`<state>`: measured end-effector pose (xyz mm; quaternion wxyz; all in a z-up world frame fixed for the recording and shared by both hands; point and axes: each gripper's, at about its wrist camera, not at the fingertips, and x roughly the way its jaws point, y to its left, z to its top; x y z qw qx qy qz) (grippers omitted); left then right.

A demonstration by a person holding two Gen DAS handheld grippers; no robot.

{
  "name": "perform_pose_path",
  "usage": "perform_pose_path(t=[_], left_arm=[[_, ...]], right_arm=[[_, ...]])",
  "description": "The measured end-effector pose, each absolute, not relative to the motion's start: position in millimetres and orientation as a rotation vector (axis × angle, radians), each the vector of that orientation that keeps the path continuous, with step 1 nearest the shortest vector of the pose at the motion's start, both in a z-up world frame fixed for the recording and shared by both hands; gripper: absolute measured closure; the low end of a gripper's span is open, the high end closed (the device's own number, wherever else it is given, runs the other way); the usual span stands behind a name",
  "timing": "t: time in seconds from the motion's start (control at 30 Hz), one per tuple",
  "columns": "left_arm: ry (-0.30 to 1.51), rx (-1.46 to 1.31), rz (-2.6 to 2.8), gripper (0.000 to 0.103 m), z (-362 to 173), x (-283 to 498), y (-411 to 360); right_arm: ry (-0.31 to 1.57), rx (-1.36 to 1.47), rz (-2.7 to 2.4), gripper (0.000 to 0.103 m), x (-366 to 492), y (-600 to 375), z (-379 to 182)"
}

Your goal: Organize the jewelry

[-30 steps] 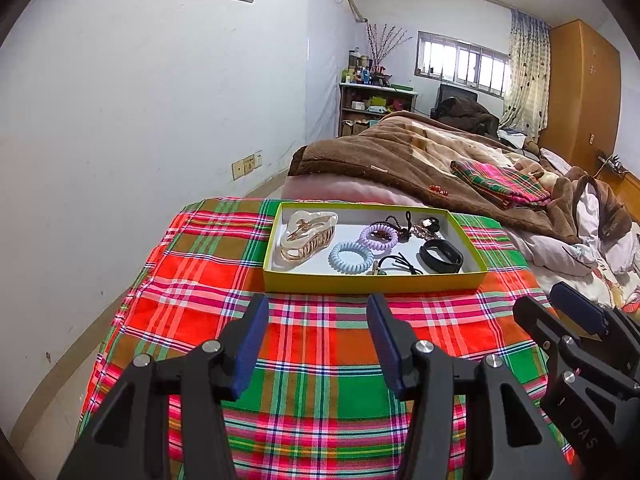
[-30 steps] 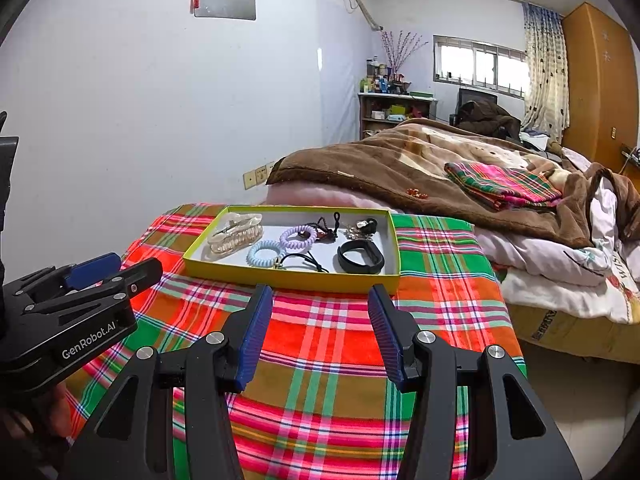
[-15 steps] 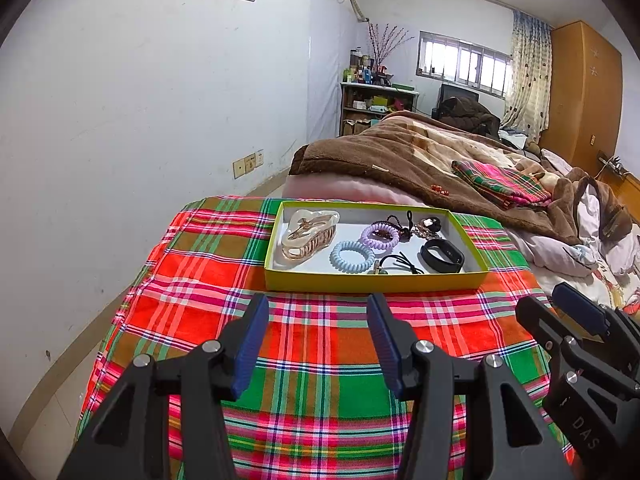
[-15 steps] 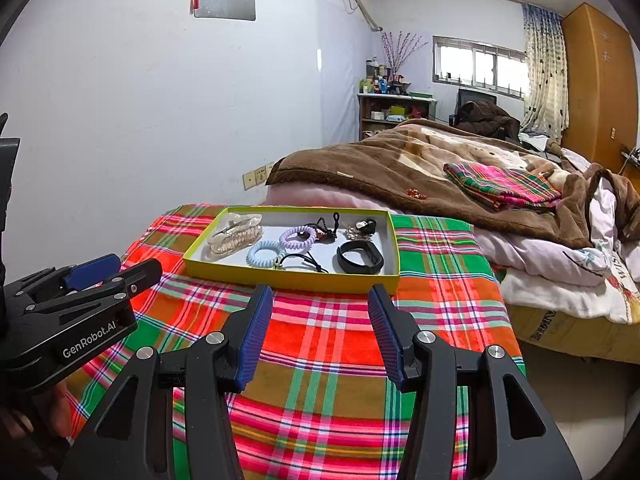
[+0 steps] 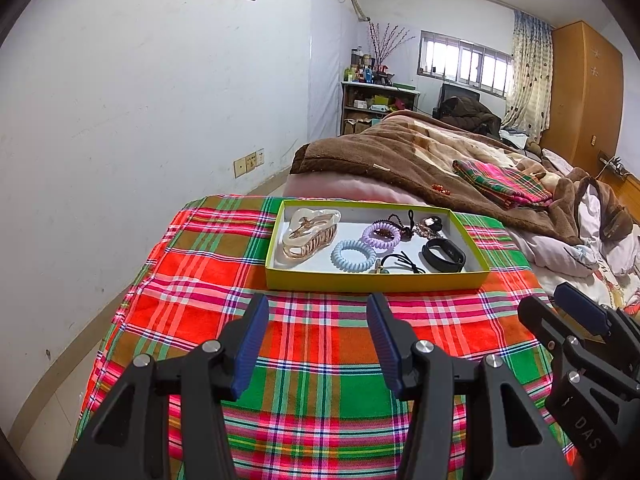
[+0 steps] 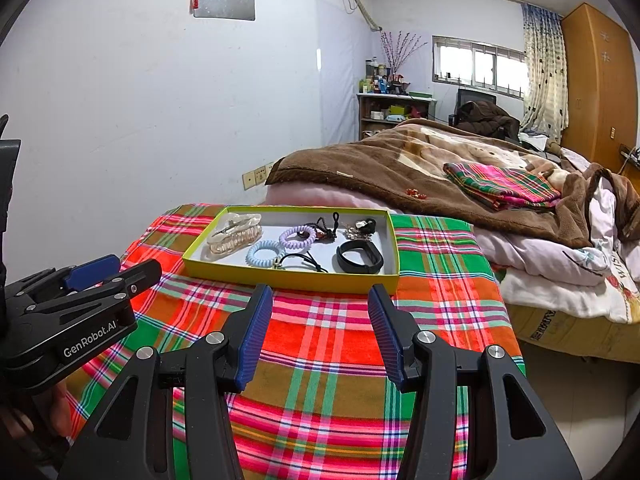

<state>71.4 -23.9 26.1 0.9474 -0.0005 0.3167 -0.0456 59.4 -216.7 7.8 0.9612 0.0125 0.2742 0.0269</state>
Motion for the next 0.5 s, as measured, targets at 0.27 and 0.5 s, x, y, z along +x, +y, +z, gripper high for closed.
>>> perform_pose_path(t=[0.27,0.5], left_arm=[[0.647,-0.008,-0.097,0.05,26.2,72.1,-24.0],[0.649,-0.008,-0.104,0.05,26.9,72.7,-23.7]], right_arm=[[0.553,0.025,0.052,0.052,60.0,-217.3,7.1],[0.553,0.024,0.053,0.052,59.5,-217.1,7.3]])
